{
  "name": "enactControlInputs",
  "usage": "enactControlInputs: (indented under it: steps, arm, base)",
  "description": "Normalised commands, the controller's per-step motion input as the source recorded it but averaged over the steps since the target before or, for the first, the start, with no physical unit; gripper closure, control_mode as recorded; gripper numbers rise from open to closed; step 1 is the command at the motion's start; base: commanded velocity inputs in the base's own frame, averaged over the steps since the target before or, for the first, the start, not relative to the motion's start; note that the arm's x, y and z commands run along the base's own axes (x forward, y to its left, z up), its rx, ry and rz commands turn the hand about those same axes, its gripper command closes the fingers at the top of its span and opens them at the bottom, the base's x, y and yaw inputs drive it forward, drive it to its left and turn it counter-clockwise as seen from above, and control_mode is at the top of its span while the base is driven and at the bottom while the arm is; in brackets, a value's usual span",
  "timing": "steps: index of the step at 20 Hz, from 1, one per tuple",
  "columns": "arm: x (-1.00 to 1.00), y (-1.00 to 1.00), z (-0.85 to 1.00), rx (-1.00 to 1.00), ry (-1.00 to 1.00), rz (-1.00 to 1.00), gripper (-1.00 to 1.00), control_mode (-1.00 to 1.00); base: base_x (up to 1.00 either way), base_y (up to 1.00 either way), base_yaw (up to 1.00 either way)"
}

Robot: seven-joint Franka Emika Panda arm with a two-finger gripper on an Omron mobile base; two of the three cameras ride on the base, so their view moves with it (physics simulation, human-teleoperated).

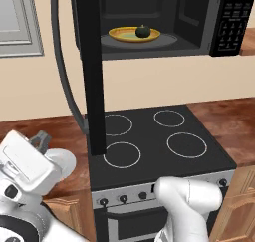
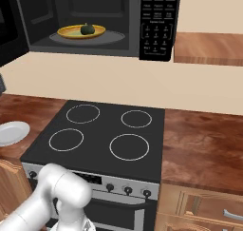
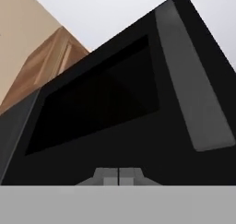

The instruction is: Pick the squash from the counter and place it in the microwave. Then turn on the microwave.

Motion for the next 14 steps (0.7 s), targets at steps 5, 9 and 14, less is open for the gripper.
enactControlInputs:
  steps: [5,9,14]
  arm:
    - [0.56,0.18,-0.04,0.00,0.00,-0.15,1.00,-1.00]
    - [0.29,-0.15,0.00,0.00,0.00,-0.10,1.00,-1.00]
    - [0.08,-0.37,0.07,0.00,0.00,-0.03,1.00,-1.00]
  base:
    - [0.00,0.00,0.00]
    - [0.00,0.00,0.00]
    - [0.00,0.00,0.00]
